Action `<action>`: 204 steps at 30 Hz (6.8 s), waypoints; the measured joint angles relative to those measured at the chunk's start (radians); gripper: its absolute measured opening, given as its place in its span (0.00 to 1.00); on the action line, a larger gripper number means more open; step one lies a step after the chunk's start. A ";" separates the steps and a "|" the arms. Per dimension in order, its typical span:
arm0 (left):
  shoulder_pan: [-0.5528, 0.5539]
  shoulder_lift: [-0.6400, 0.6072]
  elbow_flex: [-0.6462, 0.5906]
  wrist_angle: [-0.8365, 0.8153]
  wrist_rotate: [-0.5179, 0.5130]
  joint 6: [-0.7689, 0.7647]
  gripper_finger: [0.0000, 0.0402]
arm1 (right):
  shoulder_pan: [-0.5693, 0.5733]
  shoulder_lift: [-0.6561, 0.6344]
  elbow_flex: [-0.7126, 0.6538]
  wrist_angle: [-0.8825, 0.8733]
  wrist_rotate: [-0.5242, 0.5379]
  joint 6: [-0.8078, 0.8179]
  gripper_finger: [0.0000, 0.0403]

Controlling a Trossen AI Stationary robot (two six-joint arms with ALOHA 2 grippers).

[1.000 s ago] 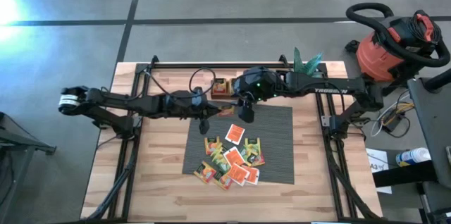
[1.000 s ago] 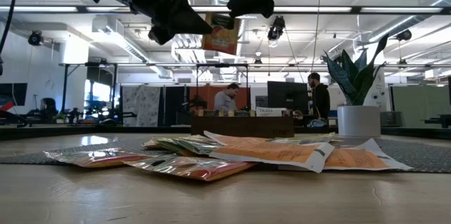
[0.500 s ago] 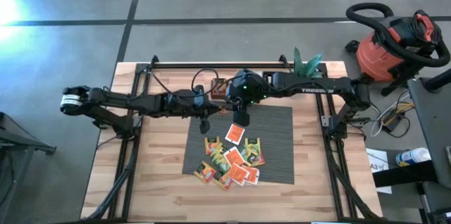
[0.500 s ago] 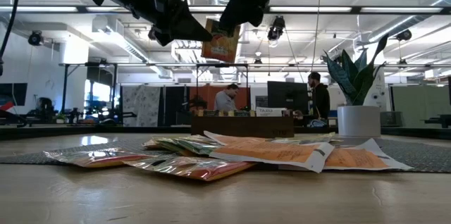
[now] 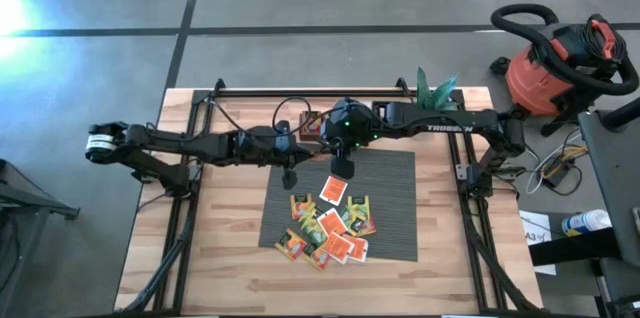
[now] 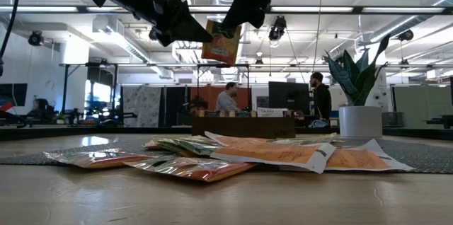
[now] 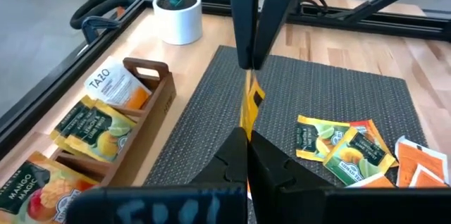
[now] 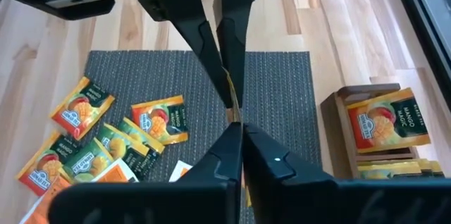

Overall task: Pick & Place Tea
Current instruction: Put the orange tea bag into the left section of the wooden organizer

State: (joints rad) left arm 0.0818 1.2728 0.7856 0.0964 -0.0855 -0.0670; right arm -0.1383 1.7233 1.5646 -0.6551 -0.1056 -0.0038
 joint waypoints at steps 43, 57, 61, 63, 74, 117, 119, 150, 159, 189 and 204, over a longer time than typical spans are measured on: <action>0.041 0.012 -0.360 0.205 -0.162 -0.585 0.28 | -0.023 0.157 -0.011 0.096 0.050 0.235 0.02; 0.080 0.309 -0.265 0.217 -0.100 -0.548 0.28 | -0.045 0.173 -0.049 0.150 0.090 0.538 0.02; 0.081 0.314 -0.265 0.216 -0.091 -0.548 0.28 | -0.049 0.222 -0.058 0.179 0.074 0.601 0.02; 0.082 0.314 -0.265 0.215 -0.089 -0.544 0.28 | -0.052 0.257 -0.058 0.197 0.036 0.636 0.02; 0.082 0.314 -0.278 0.212 -0.059 -0.546 0.28 | -0.052 0.389 -0.059 0.220 0.010 0.753 0.14; 0.084 0.309 -0.319 0.290 -0.004 -0.511 0.28 | -0.107 0.393 -0.246 0.725 -0.021 0.882 0.04; 0.088 0.285 -0.316 0.277 0.004 -0.509 0.28 | -0.106 0.393 -0.245 0.715 -0.003 0.868 0.03; 0.503 -0.288 -0.253 -0.102 0.675 -0.356 0.29 | -0.028 0.200 -0.248 0.638 -0.078 0.418 0.02; 0.489 -0.169 -0.126 -0.281 0.675 -0.132 0.29 | -0.028 0.173 -0.248 0.632 -0.072 0.422 0.02; 0.506 -0.033 0.033 -0.419 0.665 0.135 0.29 | -0.034 0.123 -0.251 0.453 -0.048 0.362 0.02; 0.450 0.013 0.025 -0.385 0.719 0.125 0.29 | -0.051 0.126 -0.209 0.519 -0.048 0.321 0.02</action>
State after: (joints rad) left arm 0.5313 1.2853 0.8108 -0.2890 0.6333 0.0580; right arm -0.1898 1.8496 1.3558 -0.1356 -0.1532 0.3172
